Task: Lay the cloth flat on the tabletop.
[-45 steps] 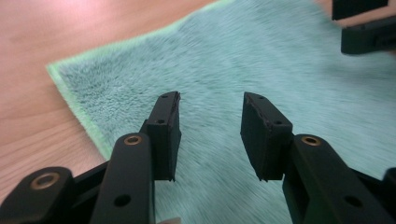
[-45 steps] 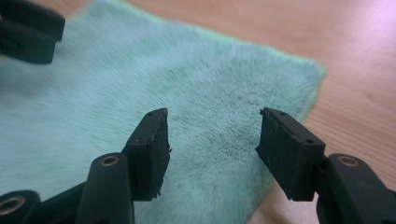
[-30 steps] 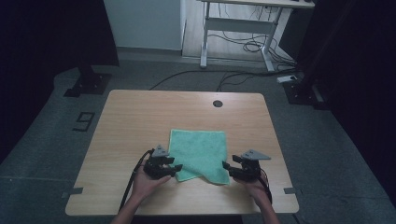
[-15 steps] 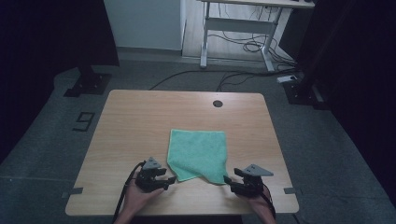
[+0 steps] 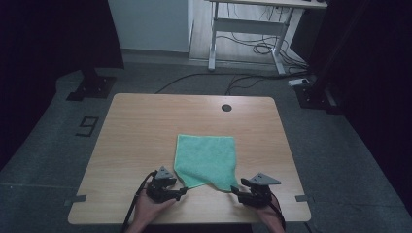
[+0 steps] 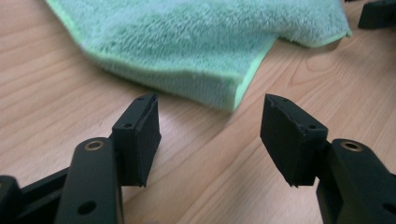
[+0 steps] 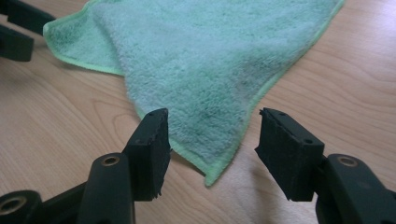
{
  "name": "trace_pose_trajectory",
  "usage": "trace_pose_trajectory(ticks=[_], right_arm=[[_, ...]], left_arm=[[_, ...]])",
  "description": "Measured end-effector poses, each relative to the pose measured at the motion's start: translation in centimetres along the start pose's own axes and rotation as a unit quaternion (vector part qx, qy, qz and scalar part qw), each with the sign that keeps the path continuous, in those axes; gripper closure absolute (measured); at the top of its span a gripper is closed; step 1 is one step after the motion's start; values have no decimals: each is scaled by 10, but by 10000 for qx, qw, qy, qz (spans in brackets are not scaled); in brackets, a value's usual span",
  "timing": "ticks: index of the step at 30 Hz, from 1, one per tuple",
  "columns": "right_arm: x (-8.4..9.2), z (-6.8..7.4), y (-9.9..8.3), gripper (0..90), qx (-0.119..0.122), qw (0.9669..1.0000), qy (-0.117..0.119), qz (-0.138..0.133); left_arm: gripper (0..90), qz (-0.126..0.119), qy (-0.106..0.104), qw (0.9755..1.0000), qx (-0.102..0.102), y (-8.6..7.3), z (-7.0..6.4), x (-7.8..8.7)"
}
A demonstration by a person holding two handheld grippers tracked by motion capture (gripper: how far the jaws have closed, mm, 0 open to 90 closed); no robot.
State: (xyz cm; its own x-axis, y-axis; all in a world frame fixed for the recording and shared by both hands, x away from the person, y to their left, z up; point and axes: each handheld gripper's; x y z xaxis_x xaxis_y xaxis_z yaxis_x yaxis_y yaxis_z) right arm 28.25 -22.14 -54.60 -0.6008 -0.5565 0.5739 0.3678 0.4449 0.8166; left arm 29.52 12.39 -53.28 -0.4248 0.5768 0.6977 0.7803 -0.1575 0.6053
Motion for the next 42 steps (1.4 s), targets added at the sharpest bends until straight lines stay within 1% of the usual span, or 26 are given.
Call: trace_pose_trajectory(ticks=[3, 6, 9, 10, 11, 12, 14, 17, 20, 21, 22, 23, 24, 25, 26, 27, 30, 32, 33, 34, 35, 36, 37, 40, 41, 42], right_arm=[[-5, 3, 0, 430, 66, 9999, 53, 126], [-9, 4, -1, 452, 65, 9996, 90, 247], [-10, 2, -1, 588, 57, 9995, 115, 297], [-10, 2, -1, 588, 57, 9995, 115, 297], [-10, 2, -1, 696, 89, 9993, 173, 304], [-10, 2, -1, 696, 89, 9993, 173, 304], [-9, -1, -1, 817, 87, 9992, 202, 327], [-6, -6, 0, 885, 3, 9994, 296, 188], [-4, -8, 1, 890, -24, 9992, 372, 107], [-2, -6, 2, 832, 14, 9993, 380, 65], [-2, -6, 2, 832, 14, 9993, 380, 65], [-1, -2, 4, 658, 104, 9994, 337, 48], [-1, -2, 4, 658, 104, 9994, 337, 48], [-2, 4, 6, 535, 181, 9992, 351, 79], [-2, 4, 6, 535, 181, 9992, 351, 79], [-7, 8, 6, 479, 238, 9990, 317, 186], [-15, 8, 5, 468, 285, 9988, 179, 357], [-17, 8, 5, 481, 325, 9987, 117, 369], [-18, 9, 6, 568, 389, 9985, 58, 379], [-18, 9, 6, 568, 389, 9985, 58, 379], [-19, 9, 6, 702, 468, 9982, 50, 378], [-19, 9, 6, 702, 468, 9982, 50, 378], [-19, 7, 7, 827, 396, 9985, 69, 382], [-18, 5, 7, 851, 420, 9983, 106, 388], [-10, 3, 9, 857, 392, 9988, 188, 202], [-10, 3, 9, 857, 392, 9988, 188, 202]], left_arm=[[427, -36, 201, 9998, -1, 5, 0, -10], [561, -40, 130, 9999, -41, 6, 2, -16], [723, -31, 79, 9999, -99, 6, 3, -17], [768, -31, 79, 9999, -99, 6, 3, -17], [813, -57, 60, 9999, -107, 5, 4, -17], [813, -79, 10, 9999, -100, 5, 4, -16], [885, -159, -128, 9997, -109, 3, 6, -11], [891, -228, -351, 9991, -2, 5, 10, -5], [891, -251, -466, 9986, 67, 6, 13, -1], [891, -263, -518, 9983, 103, 6, 14, 0], [891, -269, -534, 9981, 127, 6, 14, 1], [891, -270, -554, 9980, 151, 5, 15, 1], [891, -270, -554, 9980, 151, 5, 15, 1], [890, -258, -567, 9979, 159, 5, 15, 1], [890, -246, -563, 9980, 163, 4, 15, 1], [890, -249, -565, 9979, 167, 4, 15, 1], [890, -260, -584, 9978, 183, 4, 16, 2], [889, -278, -595, 9977, 193, 5, 17, 3], [890, -316, -584, 9976, 193, 5, 18, 5], [890, -316, -584, 9976, 193, 5, 18, 5], [890, -351, -577, 9975, 208, 5, 19, 7], [890, -351, -577, 9975, 208, 5, 19, 7], [890, -393, -588, 9973, 216, 5, 20, 8], [890, -427, -608, 9970, 213, 6, 20, 11], [890, -486, -625, 9967, 197, 6, 19, 16], [890, -486, -625, 9967, 197, 6, 19, 16]])
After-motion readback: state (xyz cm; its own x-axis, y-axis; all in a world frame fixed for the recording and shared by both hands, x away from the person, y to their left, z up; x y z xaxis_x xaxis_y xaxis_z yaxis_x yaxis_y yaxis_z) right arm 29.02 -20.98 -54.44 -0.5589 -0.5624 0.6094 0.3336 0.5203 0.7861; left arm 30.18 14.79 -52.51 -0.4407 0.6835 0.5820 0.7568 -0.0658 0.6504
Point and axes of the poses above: each handheld gripper's, and its own axes: x roughly backward along the jaws, y roughly out of its top, z roughly to its left, and after that the axes turned 14 degrees about x, right-handed
